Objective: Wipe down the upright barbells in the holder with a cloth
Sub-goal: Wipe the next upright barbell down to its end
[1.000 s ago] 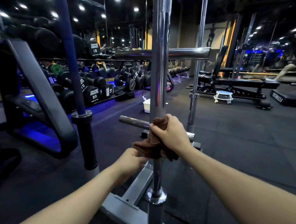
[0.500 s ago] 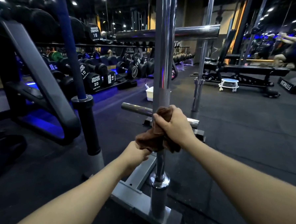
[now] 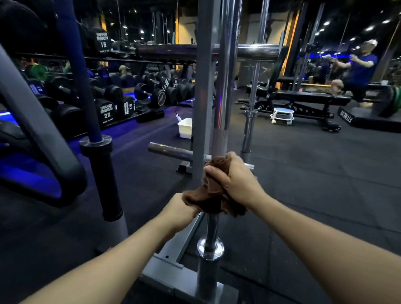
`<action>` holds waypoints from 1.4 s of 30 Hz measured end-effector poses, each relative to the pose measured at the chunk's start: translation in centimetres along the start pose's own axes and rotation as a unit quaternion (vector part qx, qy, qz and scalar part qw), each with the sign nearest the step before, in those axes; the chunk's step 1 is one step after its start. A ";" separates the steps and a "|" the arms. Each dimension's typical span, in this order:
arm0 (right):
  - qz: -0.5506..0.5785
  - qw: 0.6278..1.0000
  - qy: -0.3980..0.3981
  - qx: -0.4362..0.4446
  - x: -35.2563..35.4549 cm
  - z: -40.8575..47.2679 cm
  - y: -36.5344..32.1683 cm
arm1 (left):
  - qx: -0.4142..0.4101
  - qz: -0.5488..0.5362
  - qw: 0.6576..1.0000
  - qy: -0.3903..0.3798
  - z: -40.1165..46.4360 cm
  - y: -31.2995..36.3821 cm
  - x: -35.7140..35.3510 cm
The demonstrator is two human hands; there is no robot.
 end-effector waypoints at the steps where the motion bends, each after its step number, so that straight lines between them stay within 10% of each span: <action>1: -0.011 1.000 -0.001 0.005 0.4 -0.1 -0.3 | 0.001 0.004 1.000 0.003 -0.1 0.1 0.0; 8: 0.081 0.983 0.142 0.079 6.0 1.8 -5.3 | 0.009 -0.081 0.996 -0.031 -0.1 -0.3 -1.4; 15: 0.022 0.997 -0.008 0.071 -0.6 -0.1 -0.4 | 0.039 -0.131 0.989 0.058 -1.4 -1.2 -1.0; 22: 0.097 0.978 0.102 0.155 6.0 3.0 -6.6 | -0.025 -0.141 0.979 0.145 -1.1 3.1 0.6; 33: 0.024 0.994 -0.040 0.100 1.4 1.7 -2.5 | -0.057 -0.088 0.991 0.082 -0.6 4.1 0.1; 42: 0.080 0.988 0.041 0.123 4.6 4.0 -6.4 | -0.035 0.003 0.995 0.098 -0.4 5.1 2.7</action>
Point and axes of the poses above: each hand's wrist, its own z-axis towards the middle knuckle, its own x-axis out of the back of the hand, y = z × x, the point moved 10 cm from there along z, towards the middle knuckle, and after that the axes turned 1 degree about -x, right-handed, at the moved point
